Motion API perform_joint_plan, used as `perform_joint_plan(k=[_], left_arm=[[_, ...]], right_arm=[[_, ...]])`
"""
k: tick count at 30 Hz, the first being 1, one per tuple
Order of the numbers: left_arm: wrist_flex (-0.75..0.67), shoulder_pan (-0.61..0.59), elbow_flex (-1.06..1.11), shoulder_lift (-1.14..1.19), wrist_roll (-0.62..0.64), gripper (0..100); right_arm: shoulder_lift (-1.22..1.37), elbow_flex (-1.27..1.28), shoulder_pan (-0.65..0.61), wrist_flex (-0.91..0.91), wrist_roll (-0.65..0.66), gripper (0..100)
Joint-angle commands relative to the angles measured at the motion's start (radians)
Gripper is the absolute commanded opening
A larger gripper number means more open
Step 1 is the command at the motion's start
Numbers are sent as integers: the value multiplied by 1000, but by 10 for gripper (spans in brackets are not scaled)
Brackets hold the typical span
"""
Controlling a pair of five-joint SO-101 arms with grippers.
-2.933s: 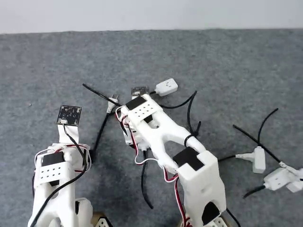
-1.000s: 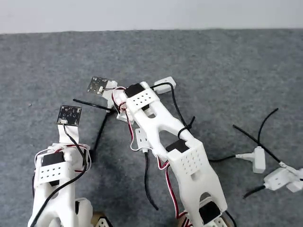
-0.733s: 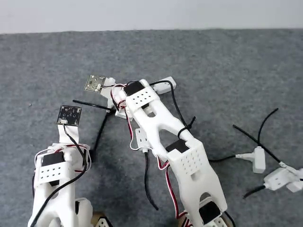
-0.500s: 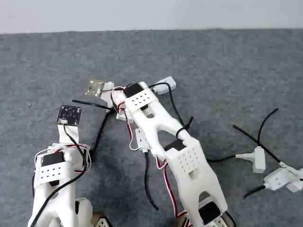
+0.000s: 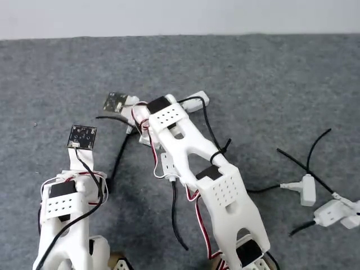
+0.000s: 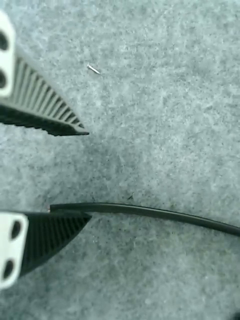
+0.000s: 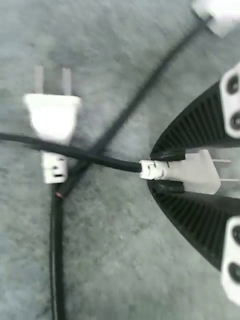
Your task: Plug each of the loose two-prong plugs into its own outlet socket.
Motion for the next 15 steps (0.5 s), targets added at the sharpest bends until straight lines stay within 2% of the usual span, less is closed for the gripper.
perform_joint_plan(k=[1, 9, 15], left_arm=[[9, -3, -38, 2, -8, 231], [9, -3, -38, 2, -8, 231], [9, -3, -38, 2, -8, 231]], right_arm=[[-143, -20, 5, 94, -138, 8], [-297, -14, -4, 269, -359, 8], [-386, -8, 13, 395, -397, 8]])
